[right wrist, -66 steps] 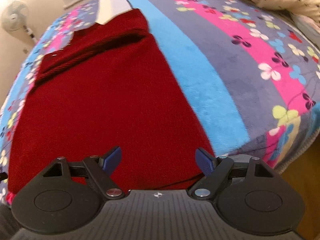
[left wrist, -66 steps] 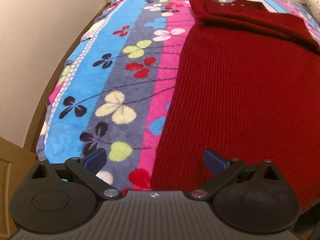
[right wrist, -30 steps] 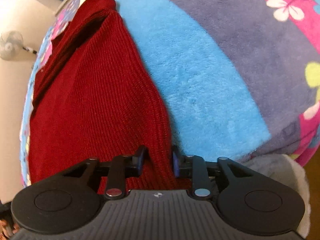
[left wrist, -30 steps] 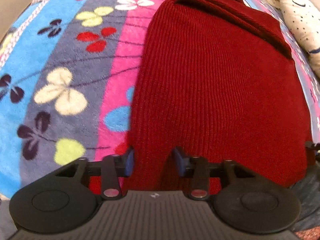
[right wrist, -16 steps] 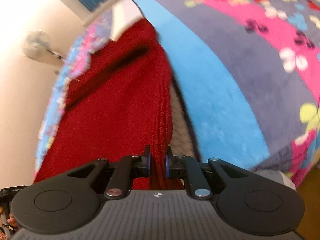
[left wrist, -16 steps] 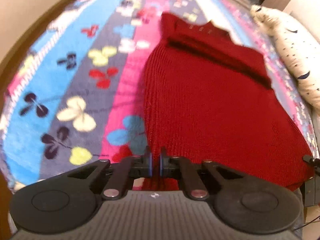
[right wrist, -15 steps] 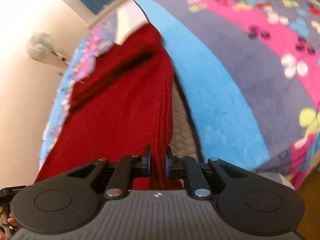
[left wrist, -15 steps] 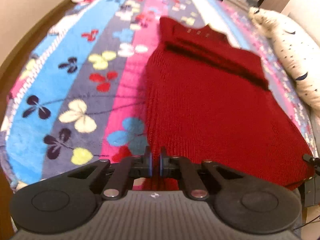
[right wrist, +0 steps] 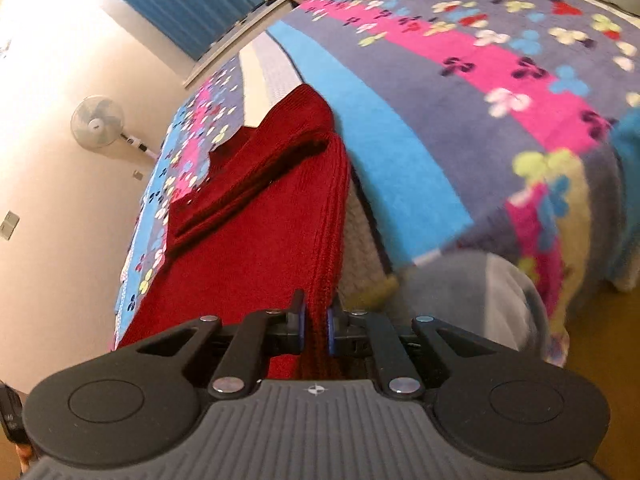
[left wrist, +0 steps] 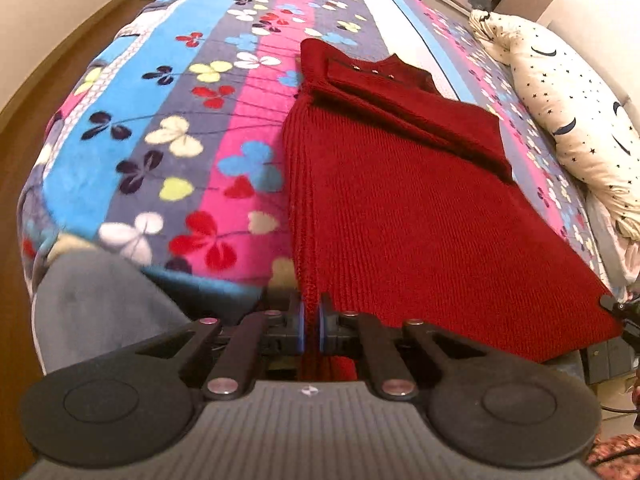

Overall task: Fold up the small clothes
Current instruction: 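Grasp the hem with both grippers and lift it, then fold the hem up over the collar with both grippers and release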

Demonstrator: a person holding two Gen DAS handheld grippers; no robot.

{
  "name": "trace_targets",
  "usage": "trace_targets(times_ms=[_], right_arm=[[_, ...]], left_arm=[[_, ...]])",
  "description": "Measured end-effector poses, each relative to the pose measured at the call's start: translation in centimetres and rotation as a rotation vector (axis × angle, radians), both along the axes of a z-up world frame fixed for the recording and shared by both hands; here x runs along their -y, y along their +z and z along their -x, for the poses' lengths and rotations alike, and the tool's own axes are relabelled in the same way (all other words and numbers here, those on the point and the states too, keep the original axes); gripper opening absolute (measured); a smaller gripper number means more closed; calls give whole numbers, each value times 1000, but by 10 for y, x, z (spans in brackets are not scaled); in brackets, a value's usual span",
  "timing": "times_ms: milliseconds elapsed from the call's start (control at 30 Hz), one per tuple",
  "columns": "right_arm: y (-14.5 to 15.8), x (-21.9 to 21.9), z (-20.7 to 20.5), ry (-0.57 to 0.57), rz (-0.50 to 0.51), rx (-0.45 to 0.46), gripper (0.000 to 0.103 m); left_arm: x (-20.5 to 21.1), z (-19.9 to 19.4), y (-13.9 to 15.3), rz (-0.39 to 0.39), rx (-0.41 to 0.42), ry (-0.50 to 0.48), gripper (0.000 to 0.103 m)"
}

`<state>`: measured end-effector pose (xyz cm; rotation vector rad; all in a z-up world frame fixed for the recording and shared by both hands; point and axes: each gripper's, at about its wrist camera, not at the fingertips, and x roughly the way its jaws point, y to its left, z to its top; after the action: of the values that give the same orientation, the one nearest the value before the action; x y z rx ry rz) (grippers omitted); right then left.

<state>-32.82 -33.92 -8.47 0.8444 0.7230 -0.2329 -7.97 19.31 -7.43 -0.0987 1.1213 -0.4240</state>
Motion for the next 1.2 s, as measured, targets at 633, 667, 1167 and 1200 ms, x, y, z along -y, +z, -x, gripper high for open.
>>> trace_targets(times_ms=[633,667,1167,1200], right_arm=[[18,120,-299,7,-27,-121,10],[8,134,-331,-11,-35,-136,10],[-66,168,-366,-129,57,-97,79],[-70,162,-368,-112,80,-105,79]], left_arm=[[132,-330,23,-9,31,132,8],[139,-358,15,-2,16,172,8],[163,-404,-45,-144,76,151,85],[170,-398,-47,-177,93,123,85]])
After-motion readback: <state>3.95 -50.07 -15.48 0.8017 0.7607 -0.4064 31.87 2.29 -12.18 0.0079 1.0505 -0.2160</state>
